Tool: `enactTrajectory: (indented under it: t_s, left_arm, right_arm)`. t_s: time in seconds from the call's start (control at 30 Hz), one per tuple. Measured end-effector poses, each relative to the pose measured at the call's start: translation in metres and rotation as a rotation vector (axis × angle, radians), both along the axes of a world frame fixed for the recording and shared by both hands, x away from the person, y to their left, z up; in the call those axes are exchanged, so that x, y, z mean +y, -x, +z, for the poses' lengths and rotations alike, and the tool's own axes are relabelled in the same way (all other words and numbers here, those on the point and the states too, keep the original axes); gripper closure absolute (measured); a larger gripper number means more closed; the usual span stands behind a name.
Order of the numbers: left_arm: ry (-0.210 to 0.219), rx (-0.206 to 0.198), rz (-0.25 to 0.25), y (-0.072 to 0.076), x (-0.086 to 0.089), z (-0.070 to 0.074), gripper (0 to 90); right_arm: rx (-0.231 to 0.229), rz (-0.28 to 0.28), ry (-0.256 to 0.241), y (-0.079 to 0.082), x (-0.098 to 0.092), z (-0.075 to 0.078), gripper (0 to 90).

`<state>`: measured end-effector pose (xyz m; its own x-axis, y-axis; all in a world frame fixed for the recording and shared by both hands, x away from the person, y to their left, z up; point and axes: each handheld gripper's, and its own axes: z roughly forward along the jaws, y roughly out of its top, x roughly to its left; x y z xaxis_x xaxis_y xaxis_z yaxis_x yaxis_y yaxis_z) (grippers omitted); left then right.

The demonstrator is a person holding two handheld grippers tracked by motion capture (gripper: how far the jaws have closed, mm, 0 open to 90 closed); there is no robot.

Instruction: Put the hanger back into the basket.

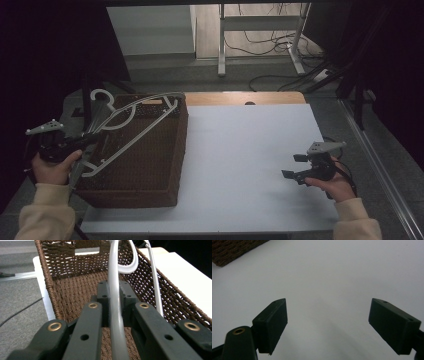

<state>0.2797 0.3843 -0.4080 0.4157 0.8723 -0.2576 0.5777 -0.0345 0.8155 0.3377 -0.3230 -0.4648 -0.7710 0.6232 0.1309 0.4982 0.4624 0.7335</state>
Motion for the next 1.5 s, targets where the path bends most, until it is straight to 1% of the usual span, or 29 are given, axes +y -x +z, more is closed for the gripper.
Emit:
enactTrajectory:
  t_s: [0.17,0.43,0.57,0.7,1.0,1.07,1.17,1.27,1.4,1.5]
  left_arm:
    - [0.011,0.007,0.022,-0.004,0.004,-0.005,81.9]
    - [0.020,0.014,0.050,-0.003,0.011,-0.012,81.9]
    - [0.014,0.020,0.068,-0.004,0.013,-0.015,81.9]
    - [0.008,0.033,0.065,-0.007,0.012,-0.019,81.9]
    - [-0.006,0.044,0.058,-0.017,0.003,-0.023,81.9]
    - [-0.002,0.049,0.061,-0.019,0.004,-0.025,81.9]
    - [-0.015,0.060,0.061,-0.020,0.002,-0.028,81.9]
    - [-0.015,0.064,0.062,-0.021,0.002,-0.030,81.9]
    - [-0.020,0.064,0.061,-0.022,0.002,-0.030,81.8]
    - [-0.031,0.072,0.059,-0.023,0.000,-0.031,81.8]
  right_arm:
    - [0.001,0.001,0.000,0.000,0.000,0.000,15.7]
    - [0.000,0.000,0.006,0.000,0.000,-0.001,15.7]
    - [0.001,-0.002,0.007,0.000,0.000,-0.001,15.8]
    - [0.004,0.001,0.008,-0.001,0.001,-0.002,15.7]
    - [0.003,0.002,0.008,-0.001,0.001,-0.002,15.8]
    - [0.004,0.003,0.010,-0.001,0.000,-0.001,15.7]
    - [0.006,0.001,0.011,-0.001,0.000,-0.002,15.7]
    - [0.006,0.003,0.011,-0.001,0.001,-0.002,15.8]
    - [0.009,0.001,0.012,-0.001,0.001,-0.002,15.8]
    - [0.009,0.003,0.012,-0.001,0.002,-0.003,15.8]
